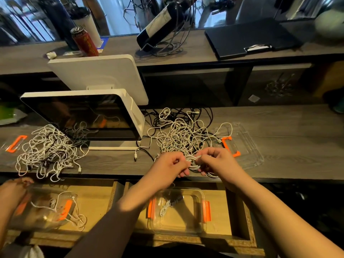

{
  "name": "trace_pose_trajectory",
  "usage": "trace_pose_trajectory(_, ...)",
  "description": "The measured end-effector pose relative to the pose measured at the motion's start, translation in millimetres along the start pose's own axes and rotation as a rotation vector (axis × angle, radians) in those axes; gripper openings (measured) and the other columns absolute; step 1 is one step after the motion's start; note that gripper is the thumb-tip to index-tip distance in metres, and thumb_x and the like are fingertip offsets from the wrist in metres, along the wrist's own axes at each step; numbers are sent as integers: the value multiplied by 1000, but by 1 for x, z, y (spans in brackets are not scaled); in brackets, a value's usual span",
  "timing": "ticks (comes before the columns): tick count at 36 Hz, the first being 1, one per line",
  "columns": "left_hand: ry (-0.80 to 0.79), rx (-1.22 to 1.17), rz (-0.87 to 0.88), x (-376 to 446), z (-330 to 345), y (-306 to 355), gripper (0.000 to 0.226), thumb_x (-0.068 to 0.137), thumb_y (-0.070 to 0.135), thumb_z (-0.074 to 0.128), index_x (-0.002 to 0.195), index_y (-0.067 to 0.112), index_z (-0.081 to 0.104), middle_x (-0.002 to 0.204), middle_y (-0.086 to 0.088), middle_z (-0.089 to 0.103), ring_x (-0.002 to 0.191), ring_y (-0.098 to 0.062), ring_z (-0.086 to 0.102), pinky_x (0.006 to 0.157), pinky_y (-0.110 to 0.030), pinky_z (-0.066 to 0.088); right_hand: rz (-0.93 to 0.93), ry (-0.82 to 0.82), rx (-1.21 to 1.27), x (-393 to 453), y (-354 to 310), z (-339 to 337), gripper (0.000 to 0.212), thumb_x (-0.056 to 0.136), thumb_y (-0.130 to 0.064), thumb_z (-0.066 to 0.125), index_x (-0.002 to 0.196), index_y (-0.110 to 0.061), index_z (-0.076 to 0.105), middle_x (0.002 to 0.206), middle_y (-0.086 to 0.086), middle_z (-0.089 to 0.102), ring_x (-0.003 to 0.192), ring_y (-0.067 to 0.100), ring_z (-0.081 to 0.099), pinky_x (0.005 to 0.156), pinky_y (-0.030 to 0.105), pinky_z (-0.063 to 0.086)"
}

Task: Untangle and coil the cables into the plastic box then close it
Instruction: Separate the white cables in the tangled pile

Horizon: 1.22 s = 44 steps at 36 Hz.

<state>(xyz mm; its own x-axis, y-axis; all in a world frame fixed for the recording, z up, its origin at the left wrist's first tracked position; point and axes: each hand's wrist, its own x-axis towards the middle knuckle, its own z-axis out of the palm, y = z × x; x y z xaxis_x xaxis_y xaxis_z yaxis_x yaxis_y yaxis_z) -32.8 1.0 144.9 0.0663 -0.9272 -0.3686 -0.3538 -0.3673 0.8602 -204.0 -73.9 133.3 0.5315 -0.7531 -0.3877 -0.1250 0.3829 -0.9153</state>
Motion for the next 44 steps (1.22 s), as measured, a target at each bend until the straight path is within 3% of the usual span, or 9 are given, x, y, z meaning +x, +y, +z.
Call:
trace_pose_trajectory(5,-170,-300,-23,-5,-10,8,31,99,-4,40,75,8,56,70,-7,71,62,-14,62,65,-21,52,157,-294,222,-1,-10,-12,13,89,3,55,97,6,65,72,12,65,52,14,54,48,18,46)
trace_pose_trajectory(8,-138,-440,-28,-4,-4,9,32,98,-6,35,73,7,51,65,-9,69,60,-16,61,62,-23,51,175,-331,281,1,-13,-13,18,81,-1,56,95,5,64,73,13,63,50,14,49,47,19,43)
trace_pose_trajectory(13,73,-97,23,2,3,1,28,99,16,56,72,13,60,57,-1,66,57,-15,56,64,-28,48,139,-155,202,4,-9,-11,16,93,4,52,97,2,68,76,11,67,57,13,55,54,19,48)
trace_pose_trajectory(19,120,111,61,0,-4,1,38,91,45,68,65,18,66,54,3,63,49,-2,49,62,-23,47,69,-87,84,1,-2,-8,16,93,0,59,104,0,70,81,11,68,62,12,62,58,18,53)
trace_pose_trajectory(22,43,89,22,2,-7,1,34,93,40,68,66,19,66,54,5,65,50,-4,47,61,-23,43,88,-108,100,1,-2,-6,15,93,0,59,102,-1,70,82,11,69,63,13,63,57,19,53)
trace_pose_trajectory(28,-293,-168,-2,0,-21,4,38,97,37,61,63,22,63,56,6,62,58,-6,55,83,-24,44,97,-196,136,-5,-3,-3,17,89,-1,57,84,-6,72,72,12,60,52,14,49,54,23,39)
trace_pose_trajectory(36,-587,-609,-9,-7,-22,-6,31,91,39,69,64,24,63,56,5,61,57,-9,59,71,-22,51,328,-460,477,-8,-8,-3,20,67,5,60,84,7,70,72,19,66,51,17,65,42,19,52)
trace_pose_trajectory(39,-447,-663,-68,-10,-20,-10,31,85,35,74,59,22,63,53,2,57,55,-11,59,67,-22,51,360,-425,484,-4,-3,2,24,66,3,70,91,4,71,84,22,68,65,21,69,50,21,58)
trace_pose_trajectory(44,-82,-280,-81,-2,-25,-26,33,91,17,70,61,29,70,79,5,74,76,-5,69,72,-17,50,374,-290,411,7,13,7,17,81,0,60,85,-4,77,87,17,69,72,20,55,55,15,53)
